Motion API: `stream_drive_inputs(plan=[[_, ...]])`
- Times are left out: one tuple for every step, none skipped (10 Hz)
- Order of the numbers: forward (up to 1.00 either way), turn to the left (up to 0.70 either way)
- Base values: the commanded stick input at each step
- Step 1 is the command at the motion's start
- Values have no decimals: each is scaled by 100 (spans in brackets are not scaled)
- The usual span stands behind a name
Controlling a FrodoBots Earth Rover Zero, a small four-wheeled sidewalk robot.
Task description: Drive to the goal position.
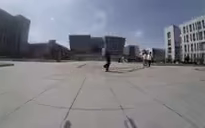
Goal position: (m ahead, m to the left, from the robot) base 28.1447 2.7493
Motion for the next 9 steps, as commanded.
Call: stream_drive_inputs(plan=[[85,0],[85,0],[85,0],[85,0],[85,0],[85,0],[85,0],[85,0],[85,0]])
